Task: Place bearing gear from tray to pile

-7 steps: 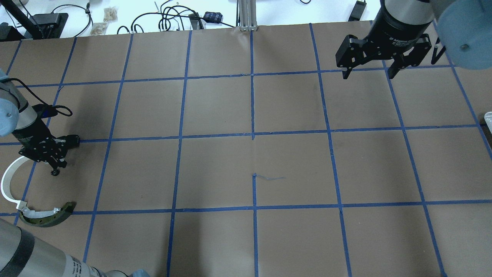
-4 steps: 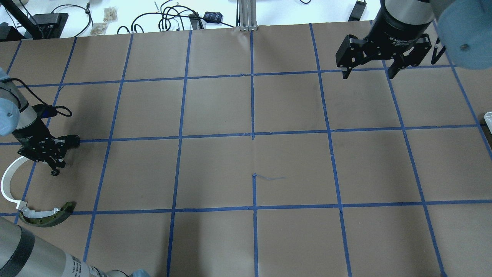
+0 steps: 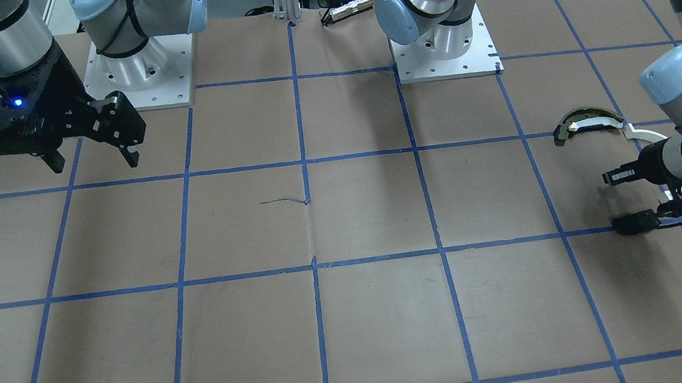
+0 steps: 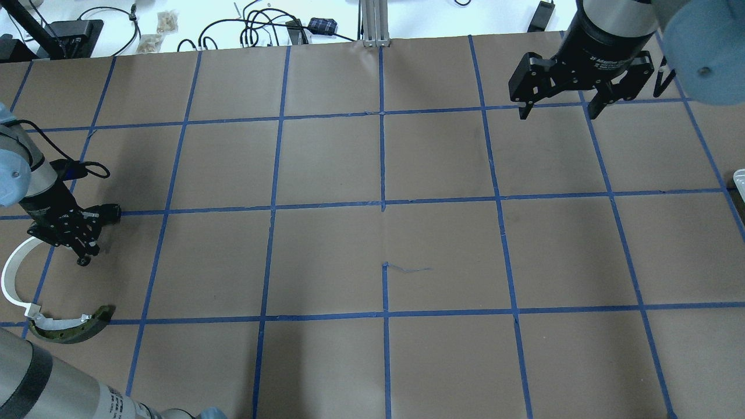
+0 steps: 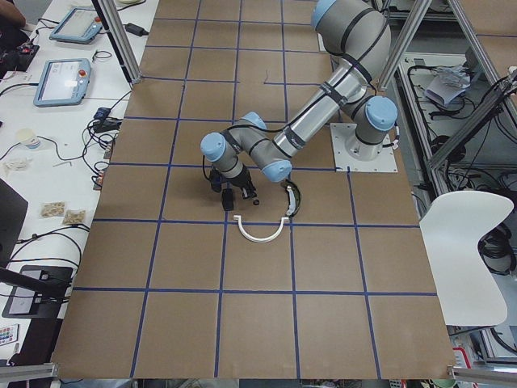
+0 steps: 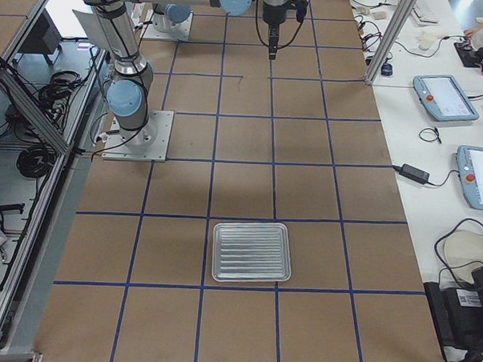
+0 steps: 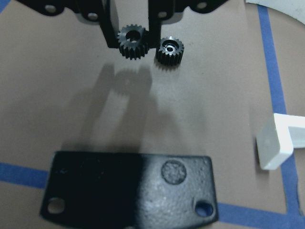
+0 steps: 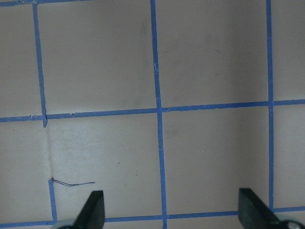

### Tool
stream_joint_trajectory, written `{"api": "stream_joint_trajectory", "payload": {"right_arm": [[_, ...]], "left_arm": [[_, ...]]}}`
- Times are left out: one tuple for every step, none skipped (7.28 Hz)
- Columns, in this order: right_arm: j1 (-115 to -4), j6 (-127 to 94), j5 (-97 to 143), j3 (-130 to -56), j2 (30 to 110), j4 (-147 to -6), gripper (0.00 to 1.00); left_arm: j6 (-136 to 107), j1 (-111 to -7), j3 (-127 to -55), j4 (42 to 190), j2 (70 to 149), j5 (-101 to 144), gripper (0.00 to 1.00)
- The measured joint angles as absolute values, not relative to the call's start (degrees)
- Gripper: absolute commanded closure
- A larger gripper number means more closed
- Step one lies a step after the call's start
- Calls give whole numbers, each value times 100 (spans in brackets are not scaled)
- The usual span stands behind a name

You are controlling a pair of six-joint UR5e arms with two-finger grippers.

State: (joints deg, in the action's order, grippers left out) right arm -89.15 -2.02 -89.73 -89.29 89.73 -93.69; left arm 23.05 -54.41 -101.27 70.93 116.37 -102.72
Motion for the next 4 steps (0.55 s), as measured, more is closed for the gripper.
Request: {"api": "stream_joint_trajectory", "payload": {"right_arm": [[-8895, -202, -8972, -8930, 8974, -9365, 0], [-8874, -202, -8968, -8930, 8974, -9358, 0], [-8863, -202, -8966, -8930, 8974, -9354, 0], [-8853, -202, -8965, -8930, 8974, -9354, 0]], "left_arm": [[2309, -5441, -10130, 7093, 11637, -10276, 18], [2310, -5441, -10131, 7093, 11637, -10280, 15], [2309, -5441, -10117, 7093, 11637, -10280, 6], [2298, -5441, -10088, 7088, 11629, -10275, 0]]}}
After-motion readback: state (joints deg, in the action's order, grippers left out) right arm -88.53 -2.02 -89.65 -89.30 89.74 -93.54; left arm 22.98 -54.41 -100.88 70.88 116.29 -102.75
